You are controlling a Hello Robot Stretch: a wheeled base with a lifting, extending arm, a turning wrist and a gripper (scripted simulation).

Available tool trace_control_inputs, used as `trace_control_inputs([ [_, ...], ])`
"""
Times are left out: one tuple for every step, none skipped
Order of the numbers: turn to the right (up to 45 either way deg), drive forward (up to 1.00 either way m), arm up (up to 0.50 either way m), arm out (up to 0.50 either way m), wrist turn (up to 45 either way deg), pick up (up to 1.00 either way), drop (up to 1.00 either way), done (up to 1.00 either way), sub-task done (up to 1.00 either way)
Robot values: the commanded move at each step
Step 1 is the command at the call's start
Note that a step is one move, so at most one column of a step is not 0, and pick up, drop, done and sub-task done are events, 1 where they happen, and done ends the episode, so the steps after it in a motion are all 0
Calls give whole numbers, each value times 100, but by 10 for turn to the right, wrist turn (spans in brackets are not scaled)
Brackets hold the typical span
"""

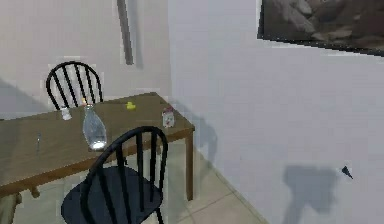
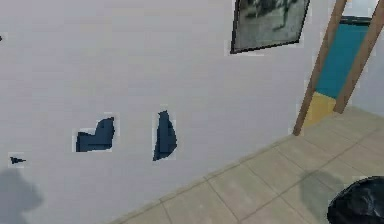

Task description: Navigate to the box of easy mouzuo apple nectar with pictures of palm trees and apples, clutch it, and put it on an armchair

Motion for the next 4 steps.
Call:
trace_control_inputs([
  [0, 50, 0, 0, 0, 0, 0, 0, 0],
  [-450, 0, 0, 0, 0, 0, 0, 0, 0],
  [-450, 0, 0, 0, 0, 0, 0, 0, 0],
  [-120, 0, 0, 0, 0, 0, 0, 0, 0],
])
